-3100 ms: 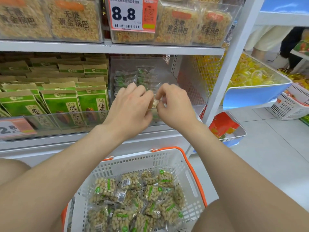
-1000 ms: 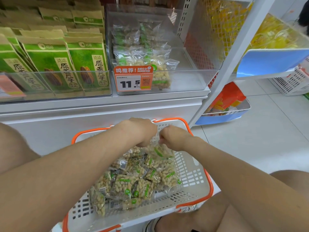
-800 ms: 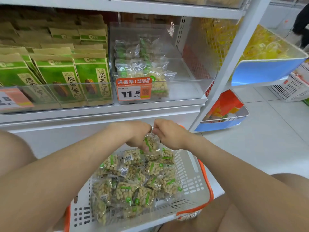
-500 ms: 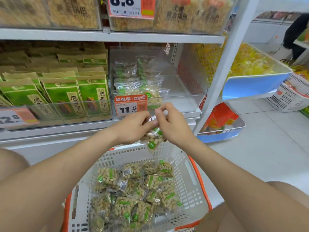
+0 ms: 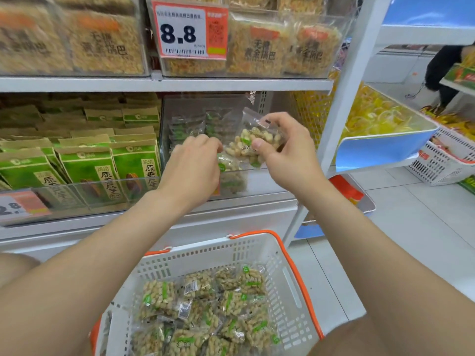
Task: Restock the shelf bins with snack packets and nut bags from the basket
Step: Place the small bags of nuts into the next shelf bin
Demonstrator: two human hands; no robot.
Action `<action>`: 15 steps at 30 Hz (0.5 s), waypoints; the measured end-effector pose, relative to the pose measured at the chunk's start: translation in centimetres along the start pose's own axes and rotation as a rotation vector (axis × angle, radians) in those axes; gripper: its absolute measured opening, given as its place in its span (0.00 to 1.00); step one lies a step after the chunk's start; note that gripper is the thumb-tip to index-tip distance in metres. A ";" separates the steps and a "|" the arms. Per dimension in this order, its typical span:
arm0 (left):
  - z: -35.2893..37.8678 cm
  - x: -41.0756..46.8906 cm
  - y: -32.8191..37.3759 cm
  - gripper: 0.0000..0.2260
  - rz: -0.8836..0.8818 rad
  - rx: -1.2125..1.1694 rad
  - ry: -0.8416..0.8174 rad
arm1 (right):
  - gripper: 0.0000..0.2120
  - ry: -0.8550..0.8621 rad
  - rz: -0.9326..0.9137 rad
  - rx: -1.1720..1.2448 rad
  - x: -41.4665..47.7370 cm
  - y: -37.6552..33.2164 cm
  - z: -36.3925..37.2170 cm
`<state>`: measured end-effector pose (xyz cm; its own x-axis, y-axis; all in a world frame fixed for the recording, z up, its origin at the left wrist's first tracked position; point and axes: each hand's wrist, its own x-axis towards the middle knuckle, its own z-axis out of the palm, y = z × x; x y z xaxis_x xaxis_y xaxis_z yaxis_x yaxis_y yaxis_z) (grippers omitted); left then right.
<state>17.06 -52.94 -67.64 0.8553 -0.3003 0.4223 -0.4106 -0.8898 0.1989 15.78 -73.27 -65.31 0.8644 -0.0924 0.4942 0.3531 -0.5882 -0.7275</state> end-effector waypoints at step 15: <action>0.5 4.6 -1.0 0.07 -0.163 -0.148 -0.180 | 0.17 -0.436 -0.067 -0.336 4.2 1.3 0.7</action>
<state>21.60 -53.64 -66.36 0.9508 -0.2252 0.2128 -0.2933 -0.8757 0.3836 20.12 -73.85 -64.48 0.9374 0.2532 0.2390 0.3402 -0.8121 -0.4741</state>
